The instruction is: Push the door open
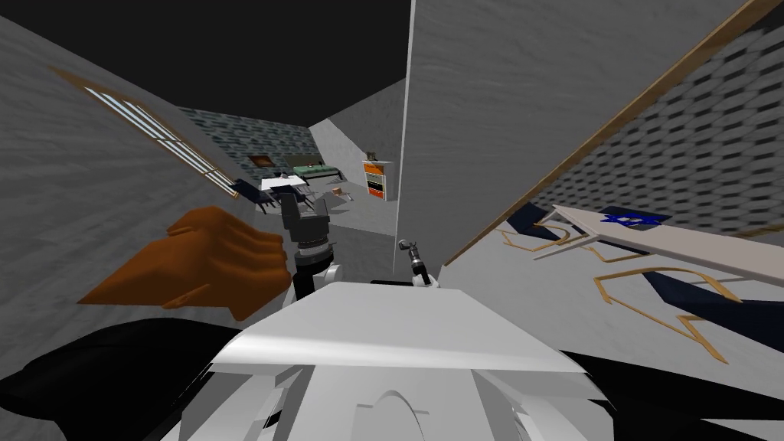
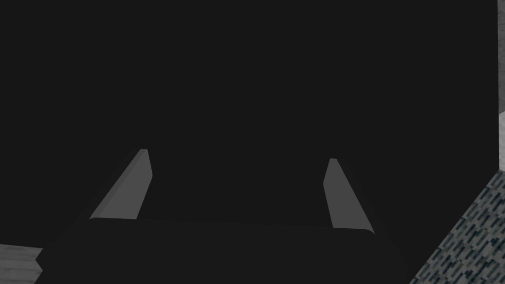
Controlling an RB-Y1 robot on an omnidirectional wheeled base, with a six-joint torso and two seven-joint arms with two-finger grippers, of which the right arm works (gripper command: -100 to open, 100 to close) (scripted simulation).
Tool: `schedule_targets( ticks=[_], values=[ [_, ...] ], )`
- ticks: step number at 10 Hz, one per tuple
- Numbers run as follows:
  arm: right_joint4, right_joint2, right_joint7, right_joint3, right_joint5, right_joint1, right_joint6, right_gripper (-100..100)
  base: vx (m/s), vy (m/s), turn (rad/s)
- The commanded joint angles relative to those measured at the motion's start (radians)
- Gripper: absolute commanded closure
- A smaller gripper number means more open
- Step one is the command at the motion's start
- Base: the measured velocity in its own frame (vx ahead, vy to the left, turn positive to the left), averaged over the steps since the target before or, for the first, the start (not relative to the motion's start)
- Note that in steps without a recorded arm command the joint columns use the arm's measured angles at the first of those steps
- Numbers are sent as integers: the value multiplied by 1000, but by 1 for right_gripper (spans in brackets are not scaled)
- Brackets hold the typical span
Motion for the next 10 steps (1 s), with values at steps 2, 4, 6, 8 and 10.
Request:
schedule_targets(
  ticks=[2,4,6,8,10],
  values=[
    [-12,2,11,-30,-9,-3,5,100,173,141,-61],
    [-7,13,18,-53,-17,-6,4,100,141,129,-62],
    [-3,27,23,-71,-23,-9,3,100,117,107,-59],
    [-4,1,29,-95,-34,-7,4,100,97,41,-42],
    [-2,-4,33,-109,-41,-8,3,100,153,111,-61]
  ],
)
